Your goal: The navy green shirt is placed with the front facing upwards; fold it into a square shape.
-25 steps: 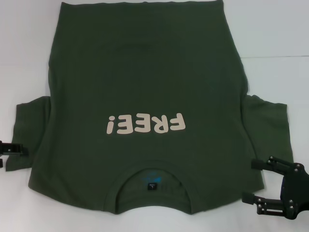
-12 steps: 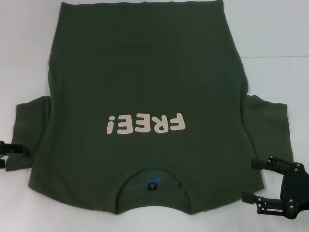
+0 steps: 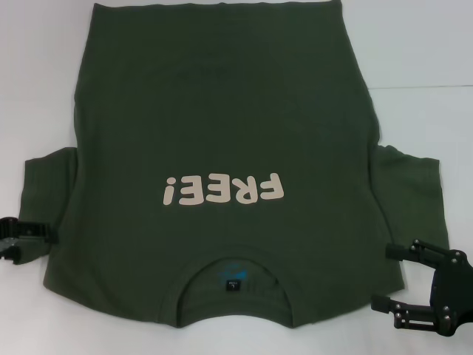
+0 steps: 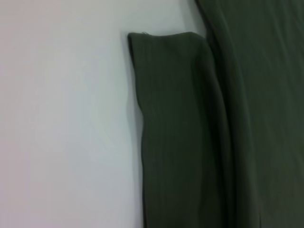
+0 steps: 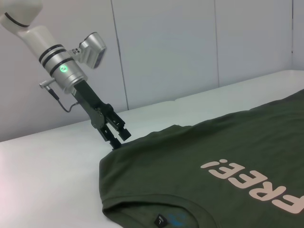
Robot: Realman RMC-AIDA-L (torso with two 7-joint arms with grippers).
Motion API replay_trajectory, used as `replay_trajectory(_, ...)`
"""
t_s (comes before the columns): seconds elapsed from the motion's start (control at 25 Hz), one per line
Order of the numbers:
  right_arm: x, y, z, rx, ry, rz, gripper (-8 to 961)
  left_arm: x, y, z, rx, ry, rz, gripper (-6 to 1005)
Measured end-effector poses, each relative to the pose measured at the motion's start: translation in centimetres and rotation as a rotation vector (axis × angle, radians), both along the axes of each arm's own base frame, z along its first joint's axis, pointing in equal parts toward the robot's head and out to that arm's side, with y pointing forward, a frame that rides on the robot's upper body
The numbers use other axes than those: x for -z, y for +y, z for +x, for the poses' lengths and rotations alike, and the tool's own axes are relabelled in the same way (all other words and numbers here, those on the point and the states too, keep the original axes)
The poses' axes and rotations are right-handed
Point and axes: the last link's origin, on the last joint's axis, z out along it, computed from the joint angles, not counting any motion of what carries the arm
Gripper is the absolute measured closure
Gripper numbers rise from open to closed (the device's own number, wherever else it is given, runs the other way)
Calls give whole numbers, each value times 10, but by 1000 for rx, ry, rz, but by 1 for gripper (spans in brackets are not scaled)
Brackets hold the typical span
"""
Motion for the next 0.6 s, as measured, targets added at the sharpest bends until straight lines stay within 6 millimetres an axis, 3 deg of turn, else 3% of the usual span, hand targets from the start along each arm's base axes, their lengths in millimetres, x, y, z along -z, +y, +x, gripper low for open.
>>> replay_trajectory(0.6, 0, 1, 0, 0, -2, 3, 38, -9, 3, 0, -11, 24, -1, 83)
